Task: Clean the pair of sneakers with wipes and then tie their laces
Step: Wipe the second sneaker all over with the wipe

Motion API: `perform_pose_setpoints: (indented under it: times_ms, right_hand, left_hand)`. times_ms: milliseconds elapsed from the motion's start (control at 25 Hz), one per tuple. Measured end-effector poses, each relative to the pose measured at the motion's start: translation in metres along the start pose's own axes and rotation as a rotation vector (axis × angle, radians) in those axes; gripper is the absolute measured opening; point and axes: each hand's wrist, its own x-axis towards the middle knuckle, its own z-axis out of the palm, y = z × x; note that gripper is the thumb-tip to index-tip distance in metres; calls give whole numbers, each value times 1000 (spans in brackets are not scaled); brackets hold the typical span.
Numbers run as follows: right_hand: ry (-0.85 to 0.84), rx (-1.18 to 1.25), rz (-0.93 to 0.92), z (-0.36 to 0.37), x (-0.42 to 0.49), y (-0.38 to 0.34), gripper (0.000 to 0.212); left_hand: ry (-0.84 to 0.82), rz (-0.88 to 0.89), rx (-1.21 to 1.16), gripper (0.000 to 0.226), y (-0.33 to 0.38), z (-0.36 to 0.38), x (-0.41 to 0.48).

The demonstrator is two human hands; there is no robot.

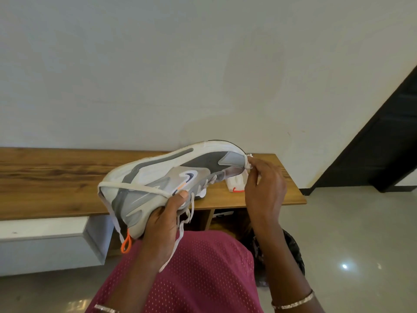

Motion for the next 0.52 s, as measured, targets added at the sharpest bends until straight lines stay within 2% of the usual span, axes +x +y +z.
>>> perform_pose_setpoints:
  times_ms: [80, 200, 440, 520]
  right_hand:
    - [21, 23, -3, 1, -1, -6, 29]
    - [55, 73, -66, 3, 0, -25, 24]
    - [-34, 105, -269, 9, -17, -44, 24]
    - [2, 69, -230, 9, -12, -28, 24]
  left_hand:
    - [3, -13, 27, 35, 0, -1, 0]
    - [26, -13, 87, 24, 5, 3, -5]
    - [26, -15, 137, 20, 6, 4, -7]
    - [42, 0, 156, 19, 6, 3, -7]
